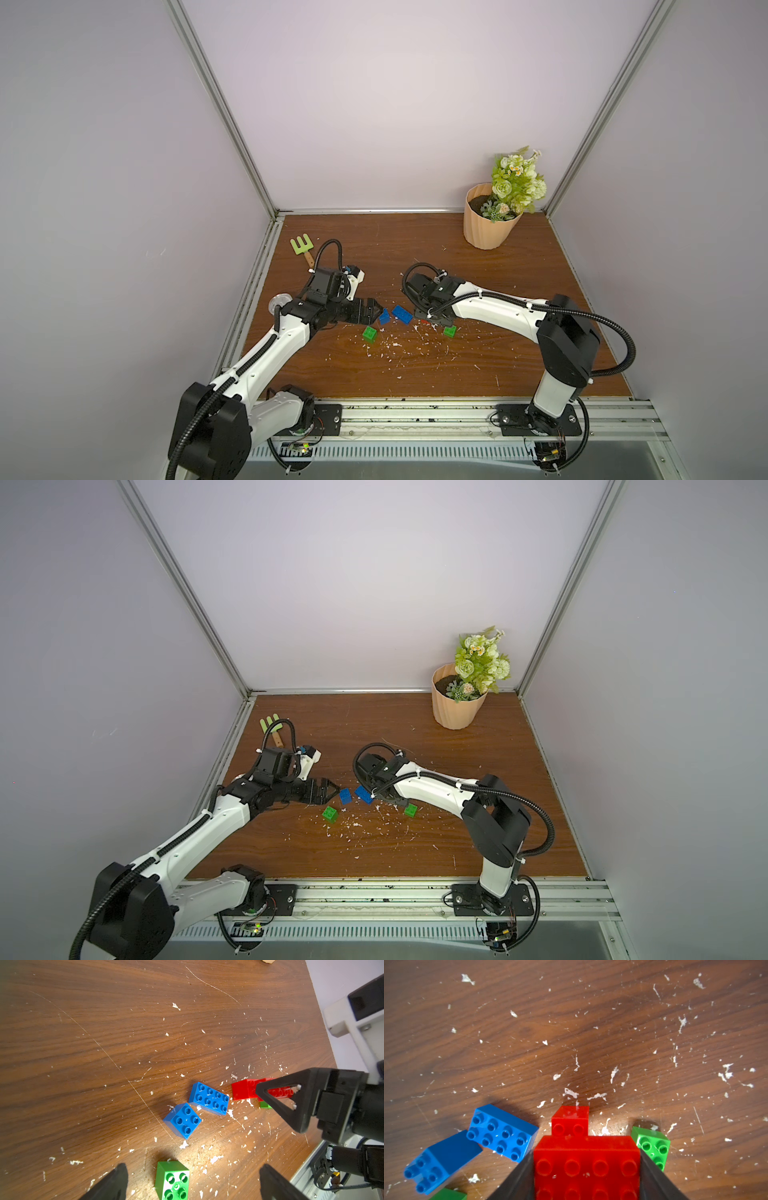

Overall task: Assemble a giraffe with lego
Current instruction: Assemble the lego brick with the lego brick.

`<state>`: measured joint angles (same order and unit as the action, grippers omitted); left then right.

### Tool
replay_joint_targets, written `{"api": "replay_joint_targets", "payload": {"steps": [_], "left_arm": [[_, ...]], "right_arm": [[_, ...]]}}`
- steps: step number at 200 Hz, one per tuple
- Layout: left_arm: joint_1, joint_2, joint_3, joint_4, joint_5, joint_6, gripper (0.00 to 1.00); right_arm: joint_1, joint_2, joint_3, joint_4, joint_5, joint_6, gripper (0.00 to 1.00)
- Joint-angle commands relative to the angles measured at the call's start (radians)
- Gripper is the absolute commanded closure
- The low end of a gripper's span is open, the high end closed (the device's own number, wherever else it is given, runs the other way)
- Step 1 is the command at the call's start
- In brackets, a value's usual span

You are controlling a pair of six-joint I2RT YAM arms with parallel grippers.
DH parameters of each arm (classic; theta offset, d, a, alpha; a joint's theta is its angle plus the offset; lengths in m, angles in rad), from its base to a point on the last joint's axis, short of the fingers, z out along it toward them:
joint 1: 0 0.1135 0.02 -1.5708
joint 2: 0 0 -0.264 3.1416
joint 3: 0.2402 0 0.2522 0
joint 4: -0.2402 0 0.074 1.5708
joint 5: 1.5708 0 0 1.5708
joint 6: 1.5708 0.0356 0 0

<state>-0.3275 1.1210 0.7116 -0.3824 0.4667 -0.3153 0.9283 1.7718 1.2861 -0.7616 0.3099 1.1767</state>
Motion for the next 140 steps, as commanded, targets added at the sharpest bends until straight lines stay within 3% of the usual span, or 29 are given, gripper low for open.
{"api": "replay_joint_targets", "payload": {"steps": [1, 140], "left_arm": [[-0.007, -0.018, 0.009, -0.010, 0.006, -0.010, 0.00], [-0.007, -0.018, 0.010, -0.010, 0.003, -0.010, 0.00]], "right_arm": [[-0.006, -0.001, -0.006, -0.009, 0.017, 0.032, 0.37], [-0.019, 0.023, -0.010, 0.006, -0.008, 0.017, 0.37]]}}
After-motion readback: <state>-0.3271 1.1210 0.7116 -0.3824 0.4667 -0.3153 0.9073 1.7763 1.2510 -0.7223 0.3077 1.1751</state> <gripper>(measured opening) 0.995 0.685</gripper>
